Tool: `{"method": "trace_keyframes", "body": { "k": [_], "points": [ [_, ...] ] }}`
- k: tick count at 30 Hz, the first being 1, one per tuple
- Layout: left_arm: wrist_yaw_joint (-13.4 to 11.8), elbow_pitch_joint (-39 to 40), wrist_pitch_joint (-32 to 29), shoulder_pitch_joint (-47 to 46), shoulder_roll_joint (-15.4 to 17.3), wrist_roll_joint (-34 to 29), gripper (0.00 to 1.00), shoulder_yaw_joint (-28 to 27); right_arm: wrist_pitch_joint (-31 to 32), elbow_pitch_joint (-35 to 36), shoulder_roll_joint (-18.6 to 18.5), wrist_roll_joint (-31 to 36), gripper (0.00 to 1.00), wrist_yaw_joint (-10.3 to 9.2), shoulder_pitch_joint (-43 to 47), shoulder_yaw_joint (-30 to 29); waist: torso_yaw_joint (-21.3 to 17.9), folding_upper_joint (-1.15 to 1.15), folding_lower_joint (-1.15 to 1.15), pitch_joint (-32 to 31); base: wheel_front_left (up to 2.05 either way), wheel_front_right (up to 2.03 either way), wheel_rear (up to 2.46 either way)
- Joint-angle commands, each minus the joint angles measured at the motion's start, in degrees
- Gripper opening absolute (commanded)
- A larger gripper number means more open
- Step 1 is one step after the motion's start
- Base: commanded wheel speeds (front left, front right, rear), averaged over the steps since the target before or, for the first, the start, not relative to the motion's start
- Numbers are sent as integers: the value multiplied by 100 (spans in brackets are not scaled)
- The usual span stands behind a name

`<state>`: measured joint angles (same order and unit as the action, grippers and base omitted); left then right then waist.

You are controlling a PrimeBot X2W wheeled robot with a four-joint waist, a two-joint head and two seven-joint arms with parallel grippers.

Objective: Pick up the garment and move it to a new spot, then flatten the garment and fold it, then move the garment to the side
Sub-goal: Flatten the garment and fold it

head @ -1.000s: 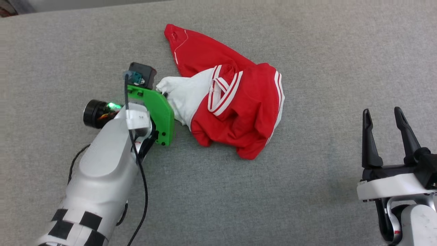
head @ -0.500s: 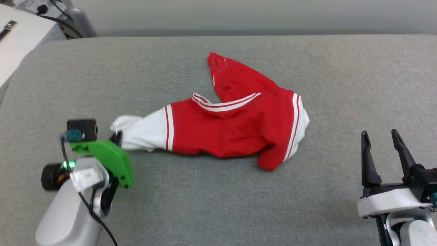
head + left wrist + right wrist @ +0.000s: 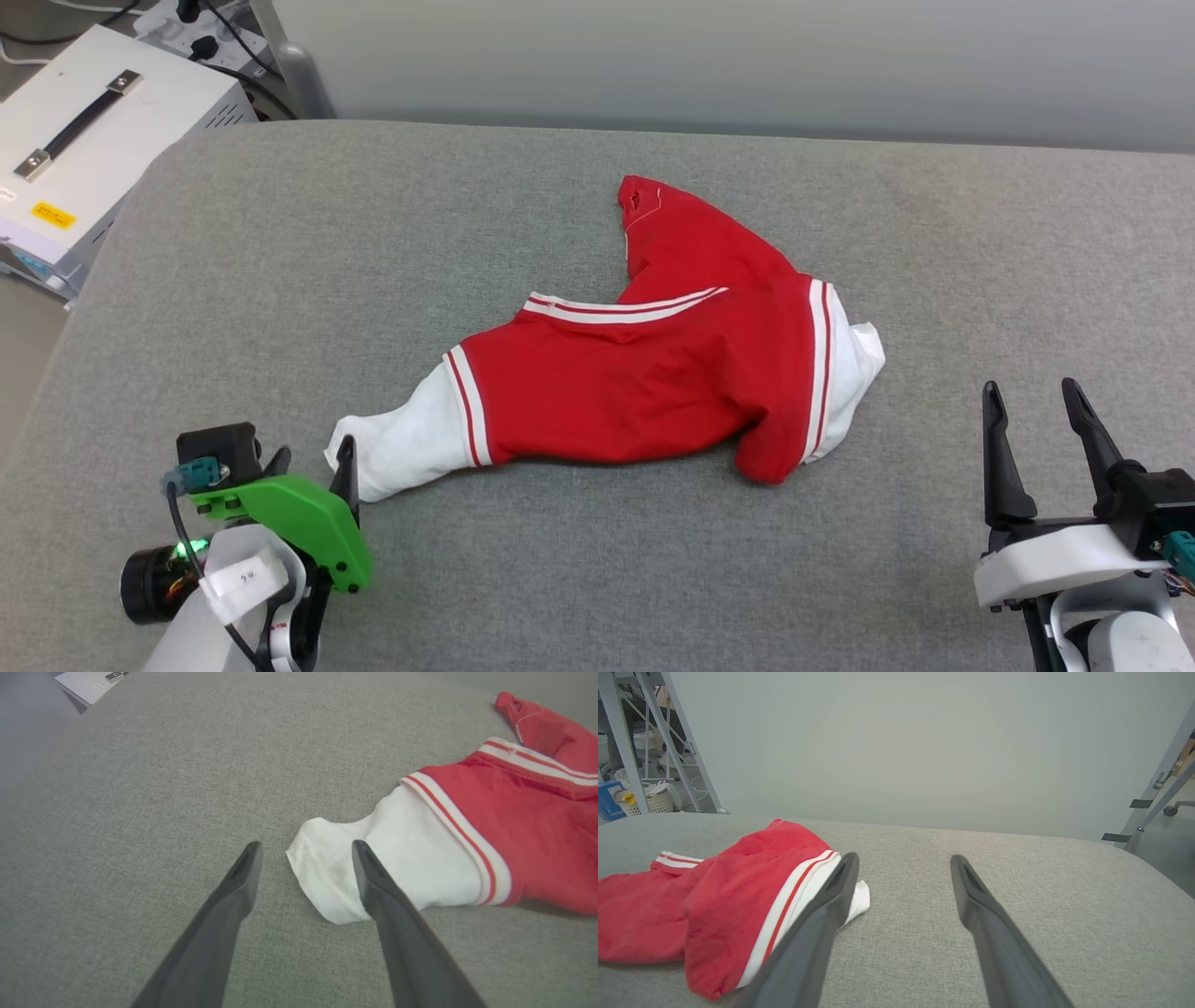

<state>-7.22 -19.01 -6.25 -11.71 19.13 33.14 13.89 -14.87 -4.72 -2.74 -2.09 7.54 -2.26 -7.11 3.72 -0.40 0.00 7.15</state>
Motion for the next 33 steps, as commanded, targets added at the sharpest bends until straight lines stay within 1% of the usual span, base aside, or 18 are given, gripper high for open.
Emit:
{"method": "trace_keyframes", "body": {
  "k": [1, 3, 7, 9, 11, 14, 16, 17, 21, 24, 26, 28, 30, 33],
  "points": [
    [59, 66, 185, 51, -47, -74, 100, -9, -13, -6, -14, 46, 100, -5, 68, -5, 32, 40, 0, -47, 0, 0, 0],
    [190, 189, 564, 25, -33, -164, 100, 17, -13, 33, -14, 95, 100, -5, 70, -31, 62, 40, 0, -68, 0, 0, 0],
    [512, 494, 1462, -1, 146, -679, 100, 305, 34, 14, -14, 398, 100, -5, 36, -54, 155, 40, 0, -76, 0, 0, 0],
    [579, 629, 1751, -7, 150, -836, 100, 401, 253, 27, -56, 480, 100, -5, -28, -33, 256, 40, 0, -36, 0, 0, 0],
    [635, 771, 1901, -4, 123, -970, 100, 507, 631, 46, -205, 482, 100, -5, -127, 18, 375, 40, 0, 13, 0, 0, 0],
    [659, 951, 2024, 26, 27, -1075, 100, 584, 1385, 24, -549, 330, 100, -5, -337, 154, 547, 40, 0, 101, 0, 0, 0],
    [680, 1037, 2063, 47, -41, -1121, 100, 628, 2025, -36, -882, 221, 100, -5, -523, 315, 664, 40, 0, 172, 0, 0, 0],
    [705, 1080, 2086, 47, -109, -1143, 100, 655, 2674, -93, -1135, -57, 100, -5, -754, 451, 769, 40, 0, 256, 0, 0, 0],
    [769, 1060, 2109, -17, -208, -1206, 100, 699, 3853, -242, -1624, -616, 100, -5, -1249, 780, 953, 40, 0, 465, 0, 0, 0],
    [806, 1022, 2118, -100, -301, -1240, 100, 701, 4709, -416, -1906, -1003, 100, -5, -1551, 1030, 1086, 40, 0, 631, 0, 0, 0],
    [824, 1001, 2120, -147, -354, -1269, 100, 693, 5109, -514, -2015, -1178, 100, -5, -1725, 1093, 1170, 40, 0, 727, 0, 0, 0],
    [853, 994, 2122, -193, -414, -1292, 100, 670, 5365, -611, -2135, -1263, 100, -5, -1865, 1192, 1260, 40, 0, 815, 0, 0, 0],
    [883, 987, 2122, -226, -478, -1314, 100, 639, 5473, -708, -2239, -1284, 100, -5, -1975, 1286, 1345, 40, 0, 879, 0, 0, 0],
    [930, 954, 2123, -251, -550, -1352, 100, 585, 5527, -840, -2296, -1324, 100, -5, -2094, 1389, 1449, 40, 0, 956, 0, 0, 0]
  ]
}}
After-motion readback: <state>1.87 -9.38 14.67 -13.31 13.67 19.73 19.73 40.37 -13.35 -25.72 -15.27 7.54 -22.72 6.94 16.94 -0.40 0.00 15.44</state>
